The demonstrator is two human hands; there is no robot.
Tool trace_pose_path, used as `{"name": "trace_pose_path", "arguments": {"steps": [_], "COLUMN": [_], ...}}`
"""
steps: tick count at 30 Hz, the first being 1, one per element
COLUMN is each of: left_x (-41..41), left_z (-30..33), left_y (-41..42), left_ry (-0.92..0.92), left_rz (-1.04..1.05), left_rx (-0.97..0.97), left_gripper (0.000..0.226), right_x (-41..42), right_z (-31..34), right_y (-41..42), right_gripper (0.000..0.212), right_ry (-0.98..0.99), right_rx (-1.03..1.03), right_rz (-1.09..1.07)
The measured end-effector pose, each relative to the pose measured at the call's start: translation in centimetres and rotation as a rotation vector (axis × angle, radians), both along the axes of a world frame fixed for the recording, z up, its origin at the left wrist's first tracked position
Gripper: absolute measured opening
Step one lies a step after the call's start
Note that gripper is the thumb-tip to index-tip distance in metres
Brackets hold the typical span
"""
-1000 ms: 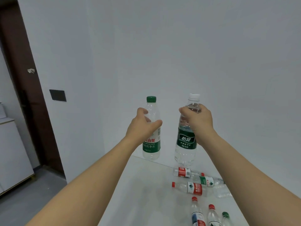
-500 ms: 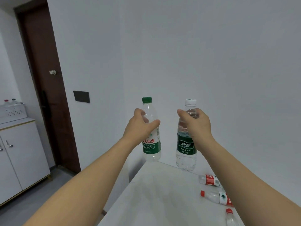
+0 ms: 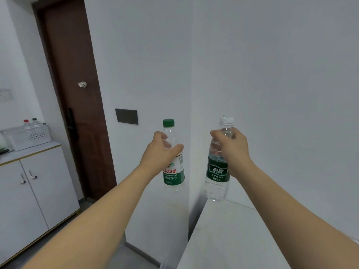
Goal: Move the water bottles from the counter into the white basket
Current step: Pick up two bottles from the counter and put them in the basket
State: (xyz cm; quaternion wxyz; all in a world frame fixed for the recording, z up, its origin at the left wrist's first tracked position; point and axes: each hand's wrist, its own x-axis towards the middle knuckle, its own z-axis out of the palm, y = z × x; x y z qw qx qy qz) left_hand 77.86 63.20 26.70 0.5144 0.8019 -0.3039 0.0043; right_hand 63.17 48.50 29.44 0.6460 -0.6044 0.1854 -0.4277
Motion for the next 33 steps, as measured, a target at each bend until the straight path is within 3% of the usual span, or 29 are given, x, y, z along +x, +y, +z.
{"name": "trace_pose_path", "arguments": {"steps": [7,19,26,33], "left_x": [7.1,26.9,35.1,43.0], "left_z": [-0.4,-0.5,-0.4,-1.0], "left_y": [4.6,16.4,21.3,28.6], "left_ry": [0.002,-0.024,-0.014,-0.017], "left_rz": [0.036,0.036,0.081,0.185], "left_rx": [-0.001,0.021,-0.020,-0.020], "left_gripper": [0.063,0.058,0.056,0.058], "right_x": [8.3,27.7,37.0,48.2], "right_z": [-1.6,-1.3,-1.7,-2.1], "right_y": [4.0,15.1,19.7,25.5], "right_gripper": [0.013,0.011,0.026,0.009], "right_ry": [0.013,0.051,0.121,0.099], "right_rx": [0.035,-0.001,-0.122,-0.126], "right_rz": [0.057,0.022,0.119,0.176]}}
